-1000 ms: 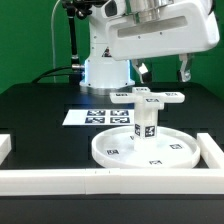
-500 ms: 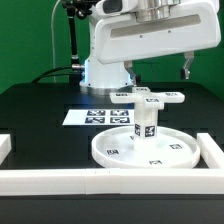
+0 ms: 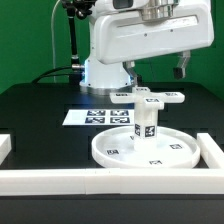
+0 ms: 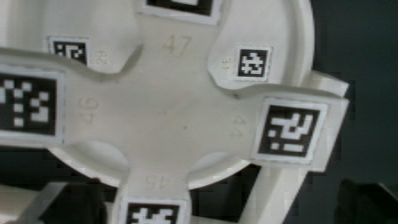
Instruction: Assemble round table
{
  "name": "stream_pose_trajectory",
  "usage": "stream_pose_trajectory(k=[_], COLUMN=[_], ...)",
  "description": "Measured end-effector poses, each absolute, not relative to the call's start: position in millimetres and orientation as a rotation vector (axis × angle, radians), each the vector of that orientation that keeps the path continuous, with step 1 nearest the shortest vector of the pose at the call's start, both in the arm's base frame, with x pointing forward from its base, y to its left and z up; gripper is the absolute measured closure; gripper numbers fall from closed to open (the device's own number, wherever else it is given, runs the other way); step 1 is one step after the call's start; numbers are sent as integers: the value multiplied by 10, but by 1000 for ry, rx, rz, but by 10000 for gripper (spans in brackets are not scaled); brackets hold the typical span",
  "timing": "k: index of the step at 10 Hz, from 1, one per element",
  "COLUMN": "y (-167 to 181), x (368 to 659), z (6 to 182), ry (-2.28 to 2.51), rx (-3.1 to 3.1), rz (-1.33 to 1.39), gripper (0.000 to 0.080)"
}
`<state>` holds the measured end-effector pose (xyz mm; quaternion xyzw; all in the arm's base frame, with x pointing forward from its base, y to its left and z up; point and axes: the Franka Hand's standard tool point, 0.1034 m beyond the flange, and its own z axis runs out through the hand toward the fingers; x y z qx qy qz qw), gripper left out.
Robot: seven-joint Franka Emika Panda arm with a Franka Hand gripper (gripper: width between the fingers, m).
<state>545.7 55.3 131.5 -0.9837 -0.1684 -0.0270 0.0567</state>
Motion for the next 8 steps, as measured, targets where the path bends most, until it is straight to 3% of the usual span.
stream_pose_trajectory(k=[4, 8], y=[513, 466], x=[5424, 5400], z=[1223, 1155], ry=[-945, -979], rx=[-2887, -2877], rz=[-60, -49], gripper=[150, 150])
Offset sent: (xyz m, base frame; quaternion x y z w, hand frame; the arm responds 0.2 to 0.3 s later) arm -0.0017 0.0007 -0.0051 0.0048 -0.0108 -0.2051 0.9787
